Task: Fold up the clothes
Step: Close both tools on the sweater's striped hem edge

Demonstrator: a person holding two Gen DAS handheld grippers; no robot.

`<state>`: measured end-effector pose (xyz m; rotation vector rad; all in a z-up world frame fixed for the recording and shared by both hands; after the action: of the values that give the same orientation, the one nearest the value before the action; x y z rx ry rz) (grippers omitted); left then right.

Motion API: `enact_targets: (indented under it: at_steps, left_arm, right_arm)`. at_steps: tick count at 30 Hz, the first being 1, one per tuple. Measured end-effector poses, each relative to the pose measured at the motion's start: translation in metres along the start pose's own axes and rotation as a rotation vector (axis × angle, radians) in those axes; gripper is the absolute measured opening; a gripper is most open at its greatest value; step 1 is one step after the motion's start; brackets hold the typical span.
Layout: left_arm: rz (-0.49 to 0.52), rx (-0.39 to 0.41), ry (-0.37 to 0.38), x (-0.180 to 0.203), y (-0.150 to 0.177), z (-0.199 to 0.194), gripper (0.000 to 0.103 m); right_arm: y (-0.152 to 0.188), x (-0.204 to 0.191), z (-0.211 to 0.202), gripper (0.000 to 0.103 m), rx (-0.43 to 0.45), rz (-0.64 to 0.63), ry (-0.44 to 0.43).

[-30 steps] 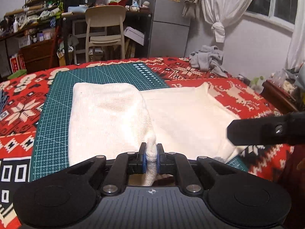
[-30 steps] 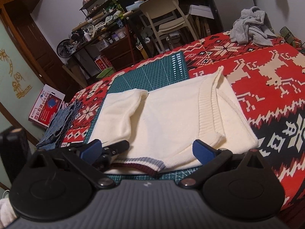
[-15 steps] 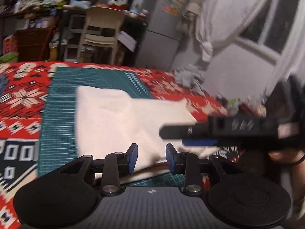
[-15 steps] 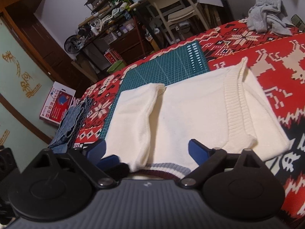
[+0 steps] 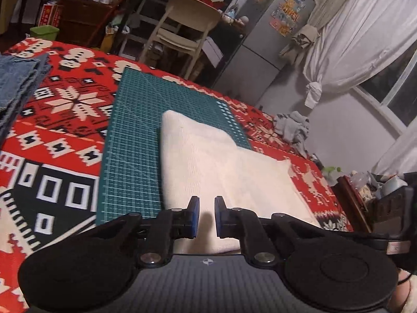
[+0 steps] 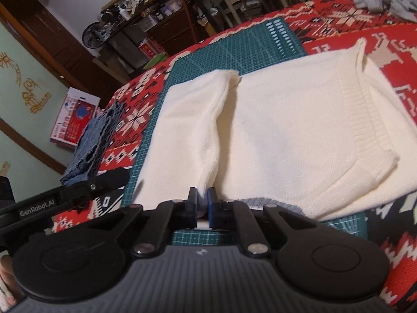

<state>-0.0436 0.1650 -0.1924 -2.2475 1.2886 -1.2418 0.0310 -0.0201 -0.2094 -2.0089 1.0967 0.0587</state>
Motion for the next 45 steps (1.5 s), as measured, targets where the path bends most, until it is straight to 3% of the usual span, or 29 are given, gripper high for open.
enact_targets:
  at_steps: [7,10,15,19,21,29,37,45]
  left_arm:
    - [0.031,-0.06,-0.005,-0.001,0.005,0.018,0.011]
    - [0.043,-0.06,-0.018,0.0,0.004,0.019,0.01]
    - [0.027,-0.06,-0.018,-0.001,0.002,0.019,0.01]
    - [0.022,-0.069,-0.022,-0.004,0.002,0.025,0.009]
    - [0.019,-0.07,-0.02,-0.006,0.002,0.026,0.008]
    - [0.113,-0.089,-0.048,0.005,0.0,0.025,0.005]
    - [-0.013,-0.055,0.057,-0.001,-0.042,0.032,0.005]
    - [-0.008,-0.15,0.023,-0.009,-0.047,0.066,0.006]
  right_arm:
    - [0.006,0.003,-0.009,0.007,0.014,-0.017,0.05]
    - [0.013,0.012,-0.004,0.007,0.004,0.019,0.054]
    - [0.011,0.004,-0.015,0.007,0.024,-0.024,0.073]
    - [0.019,0.016,-0.009,0.007,0.01,0.032,0.074]
    - [0.017,0.009,-0.013,0.007,0.02,-0.014,0.098]
    - [0.02,0.006,-0.01,0.009,-0.005,-0.068,0.124]
    - [0.02,0.01,-0.014,0.009,-0.025,-0.072,0.131]
    - [0.018,0.017,-0.017,0.008,-0.033,-0.067,0.137]
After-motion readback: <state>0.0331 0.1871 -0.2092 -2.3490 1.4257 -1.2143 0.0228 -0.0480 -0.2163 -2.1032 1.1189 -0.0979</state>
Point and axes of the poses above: each gripper's, at about its wrist camera, not at the fingertips, and z roughly the way its jaws point, x to its right, y to its underside, the point moved 4 cm from there along z, roughly the way its jaws point, and after that the axes turned 12 degrees about -z, right-handed, at the moved point
